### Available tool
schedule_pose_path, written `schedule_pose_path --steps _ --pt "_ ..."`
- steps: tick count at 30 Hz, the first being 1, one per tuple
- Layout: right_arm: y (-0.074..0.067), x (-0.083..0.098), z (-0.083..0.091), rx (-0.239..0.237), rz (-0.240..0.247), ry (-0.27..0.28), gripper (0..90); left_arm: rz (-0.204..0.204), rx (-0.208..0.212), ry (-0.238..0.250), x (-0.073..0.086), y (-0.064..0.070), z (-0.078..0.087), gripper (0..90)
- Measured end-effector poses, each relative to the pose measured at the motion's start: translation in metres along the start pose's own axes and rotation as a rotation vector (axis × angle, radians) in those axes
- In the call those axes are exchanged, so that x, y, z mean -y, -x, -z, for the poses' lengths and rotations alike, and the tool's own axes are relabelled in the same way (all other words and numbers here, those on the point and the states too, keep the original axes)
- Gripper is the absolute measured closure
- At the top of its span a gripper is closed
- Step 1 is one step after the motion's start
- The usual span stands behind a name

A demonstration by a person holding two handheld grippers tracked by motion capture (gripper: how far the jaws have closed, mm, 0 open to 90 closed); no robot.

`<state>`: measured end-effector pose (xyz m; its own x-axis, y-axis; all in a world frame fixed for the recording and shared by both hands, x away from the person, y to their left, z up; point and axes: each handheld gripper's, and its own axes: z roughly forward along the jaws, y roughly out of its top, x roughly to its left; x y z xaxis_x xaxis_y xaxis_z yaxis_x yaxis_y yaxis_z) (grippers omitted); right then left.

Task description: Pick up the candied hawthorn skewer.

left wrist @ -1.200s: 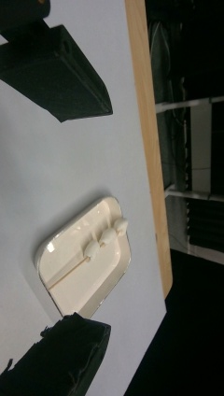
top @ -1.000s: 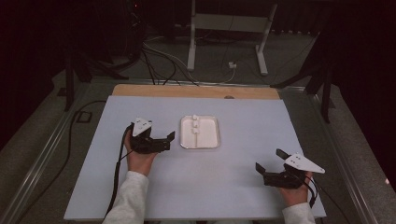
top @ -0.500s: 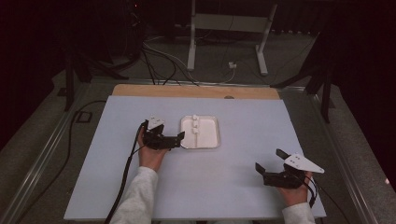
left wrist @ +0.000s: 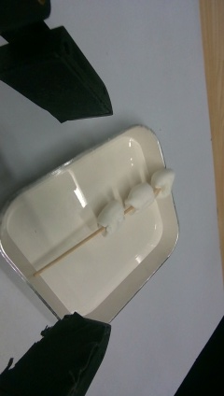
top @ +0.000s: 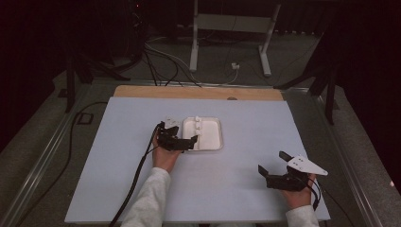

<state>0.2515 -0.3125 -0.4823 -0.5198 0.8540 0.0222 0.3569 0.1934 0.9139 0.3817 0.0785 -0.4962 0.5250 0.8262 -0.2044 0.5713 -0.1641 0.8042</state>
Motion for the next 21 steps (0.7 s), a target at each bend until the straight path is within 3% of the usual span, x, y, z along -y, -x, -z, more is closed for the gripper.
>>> schedule_pose_path --steps 9,15,21 --pt "0.000 0.000 0.000 -0.001 0.001 -0.001 0.6 0.014 0.024 -0.070 0.003 0.007 -0.018 5.7" --pt "0.000 0.000 0.000 -0.002 0.001 -0.002 0.6 0.000 0.014 -0.121 0.003 0.013 -0.030 8.6" --pt "0.000 0.000 0.000 -0.002 0.002 -0.002 0.6 -0.035 -0.045 -0.179 0.004 0.021 -0.042 22.7"
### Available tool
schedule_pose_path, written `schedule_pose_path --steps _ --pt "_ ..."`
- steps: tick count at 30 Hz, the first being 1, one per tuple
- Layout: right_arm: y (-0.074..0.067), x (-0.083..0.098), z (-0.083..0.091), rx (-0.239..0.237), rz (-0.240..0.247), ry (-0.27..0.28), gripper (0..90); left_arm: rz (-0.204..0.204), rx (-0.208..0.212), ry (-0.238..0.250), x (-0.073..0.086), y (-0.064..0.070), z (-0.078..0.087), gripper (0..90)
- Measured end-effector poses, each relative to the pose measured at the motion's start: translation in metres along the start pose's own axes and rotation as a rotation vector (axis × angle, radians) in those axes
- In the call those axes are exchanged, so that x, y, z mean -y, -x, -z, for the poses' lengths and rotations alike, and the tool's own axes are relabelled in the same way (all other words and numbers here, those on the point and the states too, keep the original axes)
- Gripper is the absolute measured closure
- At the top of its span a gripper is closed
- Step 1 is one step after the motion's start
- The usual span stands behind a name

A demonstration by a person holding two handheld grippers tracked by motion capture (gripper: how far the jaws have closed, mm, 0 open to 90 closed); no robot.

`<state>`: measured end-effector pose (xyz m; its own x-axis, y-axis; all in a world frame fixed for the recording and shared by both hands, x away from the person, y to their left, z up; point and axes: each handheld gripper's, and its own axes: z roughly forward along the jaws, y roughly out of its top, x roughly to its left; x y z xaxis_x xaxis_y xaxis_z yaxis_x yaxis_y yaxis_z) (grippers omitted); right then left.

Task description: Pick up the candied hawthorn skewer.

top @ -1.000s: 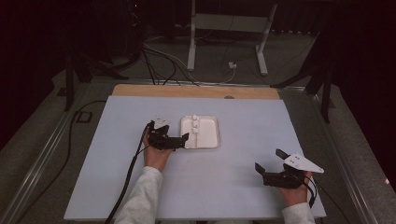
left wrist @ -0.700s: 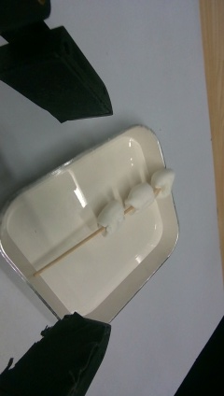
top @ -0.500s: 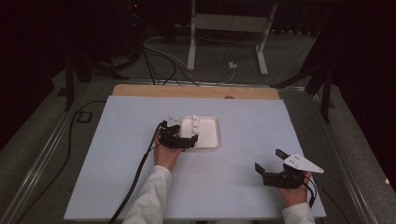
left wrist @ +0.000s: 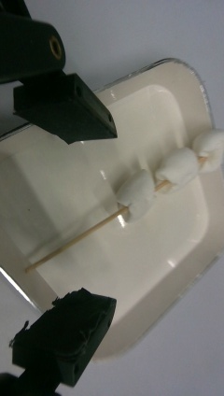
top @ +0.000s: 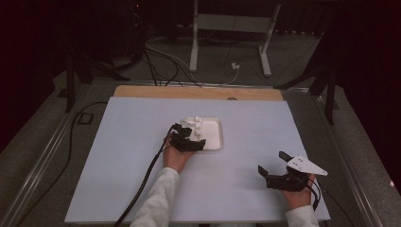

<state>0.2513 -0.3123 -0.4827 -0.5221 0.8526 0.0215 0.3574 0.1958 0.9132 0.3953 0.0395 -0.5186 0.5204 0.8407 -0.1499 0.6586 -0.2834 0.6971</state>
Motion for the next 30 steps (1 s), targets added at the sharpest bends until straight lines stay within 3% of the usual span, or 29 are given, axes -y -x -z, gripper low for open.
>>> schedule_pose_path --steps 4,7,11,17,21,30 --pt "0.001 0.000 0.000 0.001 -0.003 0.003 0.6 -0.034 -0.041 -0.014 0.000 0.005 -0.002 35.0" --pt "0.001 0.000 0.001 0.002 -0.006 0.002 0.6 -0.056 -0.075 -0.036 -0.002 0.005 -0.001 49.0" --pt "0.000 0.000 0.000 0.000 -0.003 0.003 0.6 -0.073 -0.083 -0.070 -0.004 0.003 0.002 63.8" --pt "0.000 0.000 0.000 -0.001 -0.003 0.001 0.6 -0.041 -0.057 -0.100 -0.006 -0.002 0.005 85.2" --pt "0.000 0.000 -0.001 -0.001 -0.003 0.000 0.6 0.002 -0.019 -0.116 -0.007 -0.006 0.005 90.0" --pt "0.002 0.001 0.000 0.005 -0.007 0.000 0.6 0.030 0.019 -0.129 -0.010 -0.009 0.011 90.0"
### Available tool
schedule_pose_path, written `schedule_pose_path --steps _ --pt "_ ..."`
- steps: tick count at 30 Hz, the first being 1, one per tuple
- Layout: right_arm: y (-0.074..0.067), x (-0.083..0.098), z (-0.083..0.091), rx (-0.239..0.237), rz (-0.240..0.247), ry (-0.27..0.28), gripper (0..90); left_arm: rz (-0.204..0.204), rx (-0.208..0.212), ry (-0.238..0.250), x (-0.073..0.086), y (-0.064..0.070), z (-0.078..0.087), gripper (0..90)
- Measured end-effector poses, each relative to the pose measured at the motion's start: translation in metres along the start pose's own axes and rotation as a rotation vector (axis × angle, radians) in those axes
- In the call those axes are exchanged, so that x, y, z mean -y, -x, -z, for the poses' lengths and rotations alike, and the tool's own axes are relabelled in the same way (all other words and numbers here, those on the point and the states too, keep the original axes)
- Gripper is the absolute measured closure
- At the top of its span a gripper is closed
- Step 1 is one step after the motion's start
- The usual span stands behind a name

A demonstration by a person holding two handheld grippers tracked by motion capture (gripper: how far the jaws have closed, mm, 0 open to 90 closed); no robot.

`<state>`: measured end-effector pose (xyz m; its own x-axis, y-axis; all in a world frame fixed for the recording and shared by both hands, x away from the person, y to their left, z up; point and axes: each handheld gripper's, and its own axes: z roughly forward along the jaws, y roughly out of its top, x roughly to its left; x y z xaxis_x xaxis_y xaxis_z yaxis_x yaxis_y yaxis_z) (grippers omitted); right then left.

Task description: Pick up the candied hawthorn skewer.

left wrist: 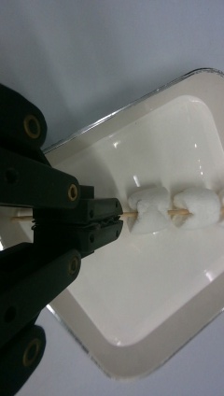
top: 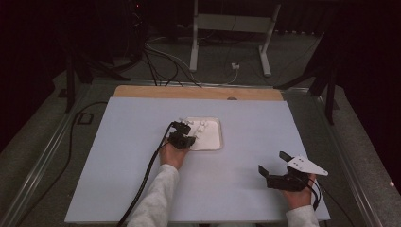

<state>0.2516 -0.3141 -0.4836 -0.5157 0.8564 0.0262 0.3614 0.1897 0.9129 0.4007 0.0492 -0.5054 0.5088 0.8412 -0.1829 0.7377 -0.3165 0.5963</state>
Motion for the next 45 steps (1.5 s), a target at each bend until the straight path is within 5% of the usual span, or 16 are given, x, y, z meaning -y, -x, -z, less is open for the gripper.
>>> schedule_pose_path --steps 7,22,33,45 --pt "0.000 0.000 0.001 0.003 0.000 -0.001 0.6 -0.009 0.016 -0.025 0.001 -0.002 0.013 90.0" --pt "0.001 0.000 0.001 0.007 -0.002 -0.002 0.7 -0.002 0.059 -0.073 0.004 -0.008 0.011 90.0" --pt "0.000 0.000 0.000 0.005 -0.004 -0.003 0.6 0.027 0.109 0.019 0.011 -0.020 0.036 90.0" --pt "0.002 0.000 -0.001 -0.009 -0.037 0.005 0.6 0.002 0.120 0.147 0.031 -0.024 0.062 90.0"
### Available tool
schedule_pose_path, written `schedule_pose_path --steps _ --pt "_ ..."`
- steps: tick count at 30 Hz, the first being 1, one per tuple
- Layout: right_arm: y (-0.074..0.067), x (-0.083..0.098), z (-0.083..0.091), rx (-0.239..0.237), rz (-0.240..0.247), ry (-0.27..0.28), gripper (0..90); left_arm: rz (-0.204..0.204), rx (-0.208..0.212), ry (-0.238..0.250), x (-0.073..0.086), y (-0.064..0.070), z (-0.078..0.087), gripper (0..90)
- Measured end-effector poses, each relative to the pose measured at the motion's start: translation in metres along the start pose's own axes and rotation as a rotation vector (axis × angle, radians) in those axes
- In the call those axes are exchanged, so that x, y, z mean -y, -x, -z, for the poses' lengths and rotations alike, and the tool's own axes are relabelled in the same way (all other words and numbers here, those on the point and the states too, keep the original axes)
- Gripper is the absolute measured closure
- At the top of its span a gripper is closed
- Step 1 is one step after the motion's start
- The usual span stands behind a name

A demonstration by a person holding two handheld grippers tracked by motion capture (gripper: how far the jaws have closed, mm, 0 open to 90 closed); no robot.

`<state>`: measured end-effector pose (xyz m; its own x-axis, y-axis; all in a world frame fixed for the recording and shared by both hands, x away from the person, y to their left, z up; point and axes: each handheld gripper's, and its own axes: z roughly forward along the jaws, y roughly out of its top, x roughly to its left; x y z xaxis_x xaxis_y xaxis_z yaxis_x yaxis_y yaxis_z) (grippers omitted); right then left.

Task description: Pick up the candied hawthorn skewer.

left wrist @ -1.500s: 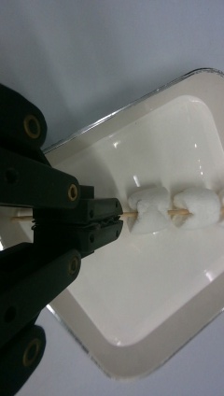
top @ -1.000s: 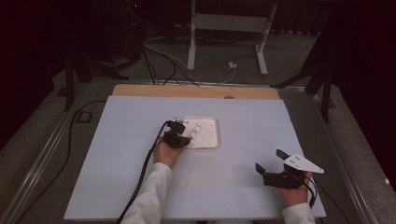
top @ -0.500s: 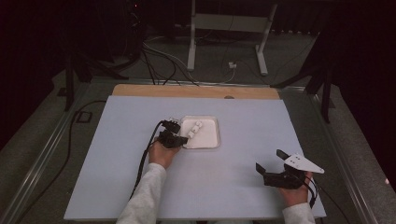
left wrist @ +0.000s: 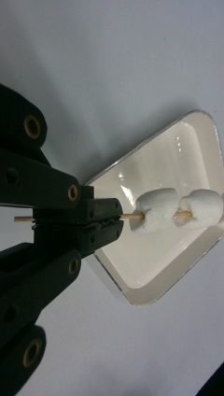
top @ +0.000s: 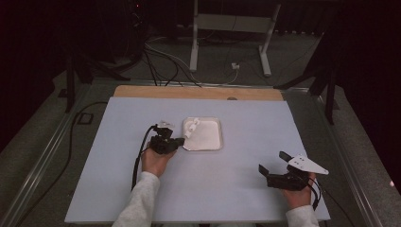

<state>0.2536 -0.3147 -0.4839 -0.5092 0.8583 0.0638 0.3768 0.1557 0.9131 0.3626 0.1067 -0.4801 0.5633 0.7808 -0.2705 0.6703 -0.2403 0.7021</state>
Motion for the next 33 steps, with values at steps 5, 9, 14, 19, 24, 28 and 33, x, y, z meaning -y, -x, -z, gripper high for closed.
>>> schedule_pose_path --steps 5,9,14,19,24,28,33 --pt "-0.002 -0.003 -0.001 -0.021 -0.027 0.011 0.6 -0.007 0.012 0.044 0.006 0.000 0.014 90.0" --pt "-0.003 -0.007 -0.001 -0.031 -0.036 0.012 0.6 -0.026 0.014 0.067 0.009 0.002 0.023 90.0" --pt "-0.003 -0.020 -0.004 -0.063 -0.057 0.019 0.6 -0.046 0.024 0.095 0.010 0.004 0.032 90.0" --pt "-0.004 -0.038 -0.014 -0.112 -0.096 0.055 0.6 -0.063 0.045 0.112 0.015 0.007 0.036 90.0" --pt "-0.007 -0.060 -0.028 -0.203 -0.135 0.092 0.6 -0.071 0.063 0.133 0.020 0.008 0.038 90.0" --pt "-0.013 -0.077 -0.043 -0.238 -0.140 0.070 0.6 -0.075 0.079 0.141 0.021 0.009 0.039 90.0" --pt "-0.023 -0.095 -0.062 -0.272 -0.134 0.026 0.6 -0.087 0.092 0.154 0.022 0.010 0.043 90.0"
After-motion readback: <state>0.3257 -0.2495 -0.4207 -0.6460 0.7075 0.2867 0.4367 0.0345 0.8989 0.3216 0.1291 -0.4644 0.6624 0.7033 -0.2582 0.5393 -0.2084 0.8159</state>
